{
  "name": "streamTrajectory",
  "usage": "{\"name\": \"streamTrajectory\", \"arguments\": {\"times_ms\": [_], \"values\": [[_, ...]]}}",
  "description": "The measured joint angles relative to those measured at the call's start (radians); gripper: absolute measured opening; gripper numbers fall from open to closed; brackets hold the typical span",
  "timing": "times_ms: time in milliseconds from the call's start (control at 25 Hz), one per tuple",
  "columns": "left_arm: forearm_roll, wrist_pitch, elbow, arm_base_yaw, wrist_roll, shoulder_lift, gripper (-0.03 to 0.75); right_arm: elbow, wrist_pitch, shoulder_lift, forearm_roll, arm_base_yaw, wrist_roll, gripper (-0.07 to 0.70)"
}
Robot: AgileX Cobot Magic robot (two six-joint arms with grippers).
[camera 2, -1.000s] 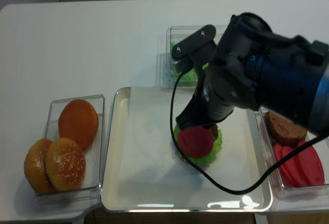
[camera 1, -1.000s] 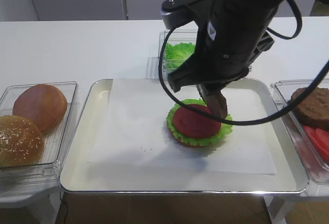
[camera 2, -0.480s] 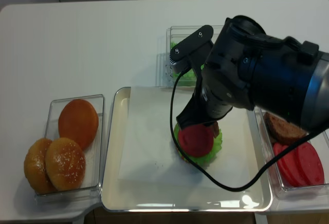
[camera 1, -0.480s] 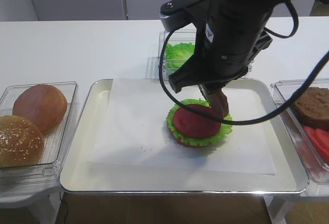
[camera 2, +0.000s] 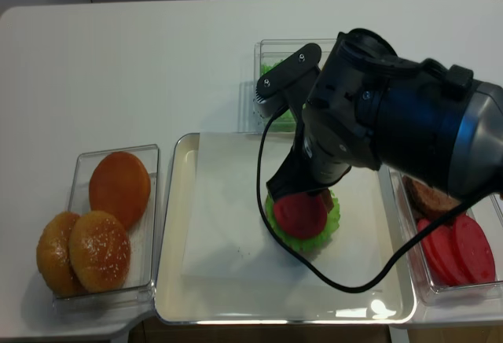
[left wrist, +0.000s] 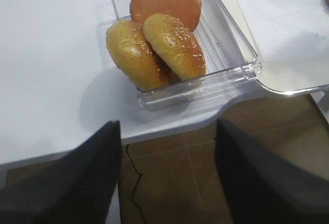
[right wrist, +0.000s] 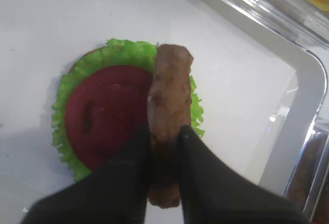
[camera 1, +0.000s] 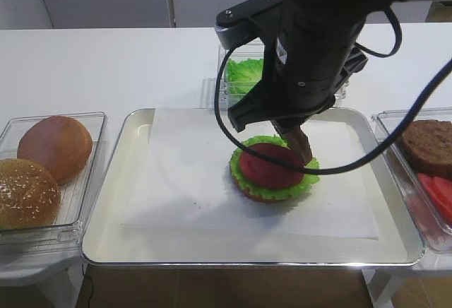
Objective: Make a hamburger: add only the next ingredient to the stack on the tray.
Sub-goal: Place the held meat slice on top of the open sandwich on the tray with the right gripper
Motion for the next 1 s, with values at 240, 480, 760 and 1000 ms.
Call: {"name": "streamTrajectory", "arguments": {"times_ms": [240,480,760,1000], "values": [[0.0,0.0,0.0,0.0,0.0,0.0,0.428,0.0,0.0,0.0,0.012,0.0,0.0,0.125],[0.0,0.0,0.0,0.0,0.0,0.0,0.428,0.0,0.011,0.005,0.05,0.0,0.0,0.289],[0.0,0.0,0.0,0.0,0.0,0.0,0.428,0.0,0.034,0.007,0.078,0.0,0.0,0.342],[0.0,0.0,0.0,0.0,0.0,0.0,0.428,0.0,0.044,0.007,0.115,0.0,-0.002,0.357]]}}
